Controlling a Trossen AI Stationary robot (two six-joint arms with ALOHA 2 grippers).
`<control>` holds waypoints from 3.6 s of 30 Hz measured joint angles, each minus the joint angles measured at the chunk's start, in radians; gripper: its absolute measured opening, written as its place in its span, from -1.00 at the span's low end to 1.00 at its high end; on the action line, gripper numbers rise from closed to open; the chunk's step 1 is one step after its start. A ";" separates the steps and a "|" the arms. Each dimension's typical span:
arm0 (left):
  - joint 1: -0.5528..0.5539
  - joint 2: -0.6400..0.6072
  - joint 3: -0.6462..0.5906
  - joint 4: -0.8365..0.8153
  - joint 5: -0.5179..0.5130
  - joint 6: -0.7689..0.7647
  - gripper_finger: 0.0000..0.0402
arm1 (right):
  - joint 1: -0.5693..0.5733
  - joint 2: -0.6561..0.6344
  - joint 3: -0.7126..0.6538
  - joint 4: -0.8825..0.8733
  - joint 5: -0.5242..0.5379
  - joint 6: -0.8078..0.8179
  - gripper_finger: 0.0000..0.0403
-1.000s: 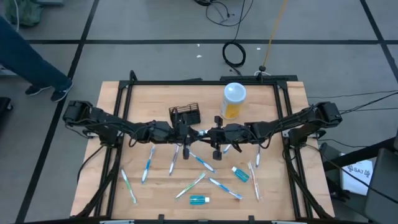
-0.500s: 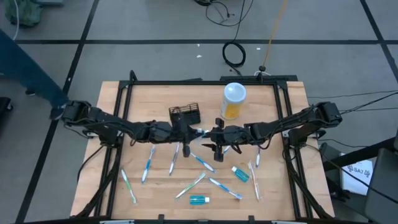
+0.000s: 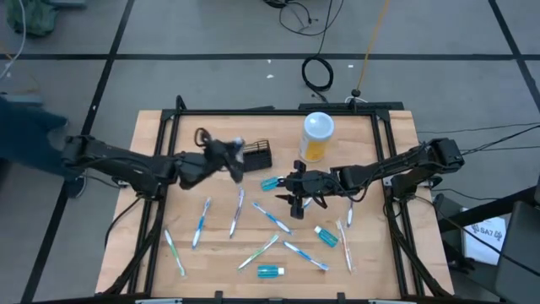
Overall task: Pick & Place toothbrushing station
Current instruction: Put the blue toothbrush into the black mesh organizer
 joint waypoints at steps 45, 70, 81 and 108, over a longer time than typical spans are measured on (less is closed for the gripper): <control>0.117 0.466 0.000 0.002 -0.314 -0.425 -0.51 | 0.000 0.000 0.000 0.008 0.000 0.000 -0.23; 0.068 0.218 -0.001 -0.042 -0.289 -0.189 -0.20 | 0.000 0.000 0.000 0.008 0.000 -0.004 -0.23; -0.112 0.088 -0.001 -0.295 -0.035 -0.156 -0.20 | 0.000 0.000 0.000 0.008 0.000 -0.004 -0.23; -0.290 0.266 -0.001 -1.076 0.584 -1.331 -0.20 | 0.000 0.000 0.000 0.008 0.001 -0.004 -0.23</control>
